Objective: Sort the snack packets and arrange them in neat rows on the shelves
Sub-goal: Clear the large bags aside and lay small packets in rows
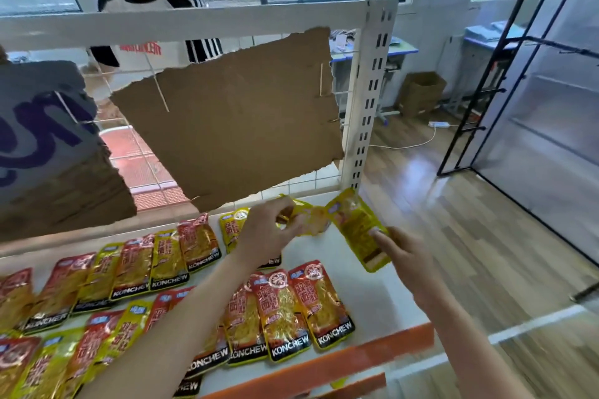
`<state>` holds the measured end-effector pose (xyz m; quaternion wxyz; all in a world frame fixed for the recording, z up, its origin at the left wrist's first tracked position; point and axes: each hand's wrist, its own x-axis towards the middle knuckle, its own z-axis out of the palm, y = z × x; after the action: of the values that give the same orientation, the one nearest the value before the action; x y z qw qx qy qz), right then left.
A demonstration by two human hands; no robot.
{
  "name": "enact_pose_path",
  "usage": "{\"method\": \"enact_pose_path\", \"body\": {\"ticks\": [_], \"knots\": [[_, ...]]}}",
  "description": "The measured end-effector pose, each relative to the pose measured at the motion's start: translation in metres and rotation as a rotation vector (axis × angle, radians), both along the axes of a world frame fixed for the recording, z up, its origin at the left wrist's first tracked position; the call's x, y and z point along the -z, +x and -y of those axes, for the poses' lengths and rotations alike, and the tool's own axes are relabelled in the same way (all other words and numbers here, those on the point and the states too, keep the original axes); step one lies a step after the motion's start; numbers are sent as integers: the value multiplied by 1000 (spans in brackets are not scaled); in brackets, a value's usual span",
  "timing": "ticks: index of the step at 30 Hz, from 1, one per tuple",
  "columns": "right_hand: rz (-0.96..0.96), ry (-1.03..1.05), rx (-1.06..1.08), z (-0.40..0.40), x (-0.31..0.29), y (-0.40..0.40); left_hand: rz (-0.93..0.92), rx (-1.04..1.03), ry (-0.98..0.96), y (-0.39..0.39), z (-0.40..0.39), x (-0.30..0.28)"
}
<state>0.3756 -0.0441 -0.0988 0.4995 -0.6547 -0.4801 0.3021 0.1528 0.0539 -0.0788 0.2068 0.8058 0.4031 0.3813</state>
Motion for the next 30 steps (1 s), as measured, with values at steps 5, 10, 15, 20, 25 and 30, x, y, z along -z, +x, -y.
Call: {"method": "enact_pose_path", "body": {"ticks": [5,10,15,20,25,30], "knots": [[-733,35,-68,2,-23,-32,311,-30,-327,-3,10,-19],[-749,-100,-163,3,-20,-60,486,-72,-777,-1,11,-2],[-640,-157,-189,5,-16,-67,686,-117,-1150,-1,9,5],[-568,-205,-186,2,-12,-61,839,-46,-1269,-4,9,-1],[-506,-198,-58,-12,-2,-52,588,-160,-982,3,-4,6],[-401,-198,55,-33,2,-37,58,-191,-628,16,-22,9]]}}
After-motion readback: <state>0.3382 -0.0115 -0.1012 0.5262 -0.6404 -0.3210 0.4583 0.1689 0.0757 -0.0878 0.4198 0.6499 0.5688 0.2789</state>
